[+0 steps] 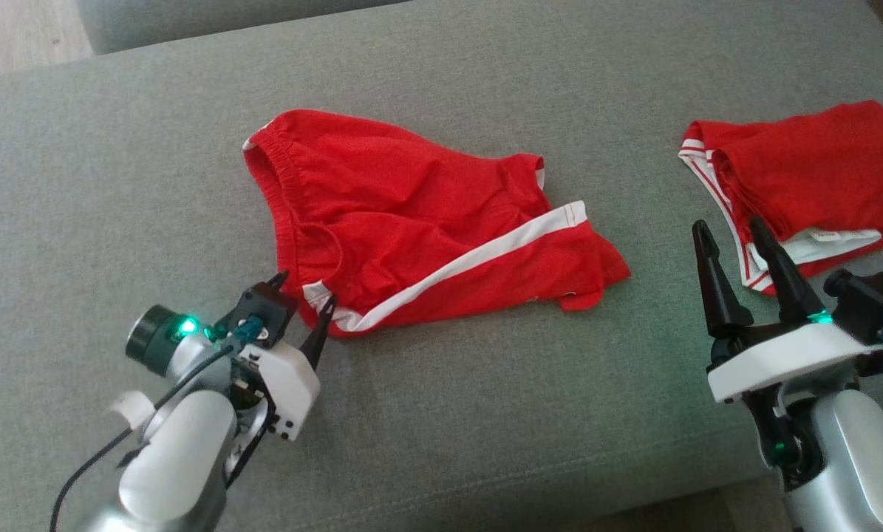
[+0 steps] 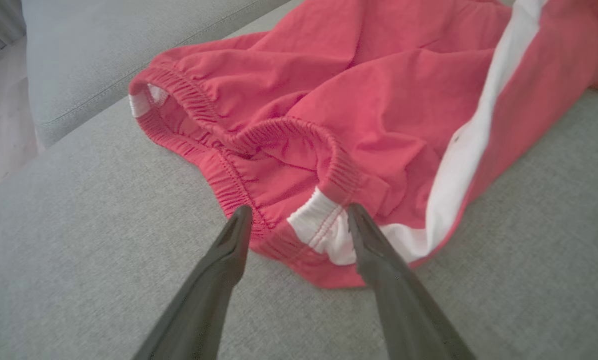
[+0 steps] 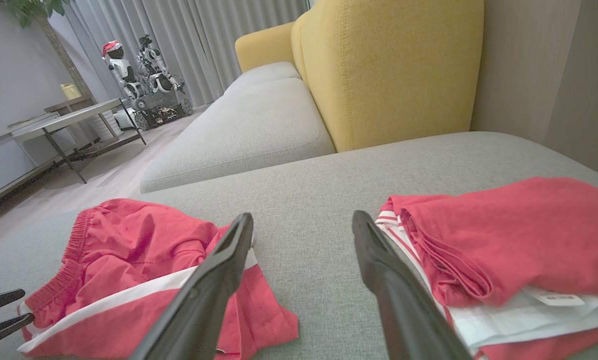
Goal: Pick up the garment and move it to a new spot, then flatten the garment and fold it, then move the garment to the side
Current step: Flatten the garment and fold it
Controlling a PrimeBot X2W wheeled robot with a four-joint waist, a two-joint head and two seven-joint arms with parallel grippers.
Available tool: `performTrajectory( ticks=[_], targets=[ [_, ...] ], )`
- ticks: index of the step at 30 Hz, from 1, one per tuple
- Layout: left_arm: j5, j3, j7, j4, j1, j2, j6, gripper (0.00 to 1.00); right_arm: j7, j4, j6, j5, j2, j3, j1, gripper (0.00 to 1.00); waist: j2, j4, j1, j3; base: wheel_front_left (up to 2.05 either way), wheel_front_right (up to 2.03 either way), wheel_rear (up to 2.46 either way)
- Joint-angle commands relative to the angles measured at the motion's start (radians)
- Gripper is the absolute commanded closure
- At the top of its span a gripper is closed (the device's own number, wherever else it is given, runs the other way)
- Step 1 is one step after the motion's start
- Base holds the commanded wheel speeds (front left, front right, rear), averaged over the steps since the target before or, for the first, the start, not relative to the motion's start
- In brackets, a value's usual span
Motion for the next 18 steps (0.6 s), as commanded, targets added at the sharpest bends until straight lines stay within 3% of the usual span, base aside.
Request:
performTrajectory(
  ticks=[1, 10, 11, 12, 13, 14, 18],
  targets=[
    [0.009, 0.027, 0.005, -0.035, -0.060, 0.038, -0.005, 0.00, -0.001, -0.033, -0.001, -0.006, -0.005, 0.009, -0.011, 0.00, 0.0000, -0.003, 0.0000, 0.001, 0.00, 0.00, 0.00],
    [0.002, 0.004, 0.049, -0.037, -0.086, 0.061, -0.039, 0.00, -0.003, -0.024, -0.001, -0.005, 0.001, 0.017, -0.017, 0.00, 0.0000, -0.015, 0.0000, 0.010, 0.00, 0.00, 0.00],
    [-0.001, 0.000, 0.055, -0.036, -0.087, 0.062, -0.044, 0.27, -0.004, -0.022, -0.001, -0.005, 0.001, 0.018, -0.018, 0.00, 0.0000, -0.016, 0.0000, 0.011, 0.00, 0.00, 0.00],
    [-0.005, -0.002, 0.060, -0.037, -0.089, 0.063, -0.048, 0.60, -0.005, -0.021, -0.001, -0.004, 0.000, 0.018, -0.019, 0.00, 0.0000, -0.017, 0.0000, 0.012, 0.00, 0.00, 0.00],
    [-0.008, -0.003, 0.062, -0.037, -0.090, 0.063, -0.050, 0.85, -0.006, -0.019, -0.001, -0.004, -0.001, 0.018, -0.020, 0.00, 0.0000, -0.017, 0.0000, 0.013, 0.00, 0.00, 0.00],
    [-0.011, -0.004, 0.064, -0.038, -0.091, 0.063, -0.051, 1.00, -0.007, -0.017, -0.001, -0.004, -0.001, 0.018, -0.021, 0.00, 0.0000, -0.016, 0.0000, 0.013, 0.00, 0.00, 0.00],
    [-0.023, -0.004, 0.060, -0.041, -0.091, 0.058, -0.049, 1.00, -0.007, -0.012, -0.001, -0.006, -0.003, 0.020, -0.025, 0.00, 0.0000, -0.009, 0.0000, 0.010, 0.00, 0.00, 0.00]
  ],
)
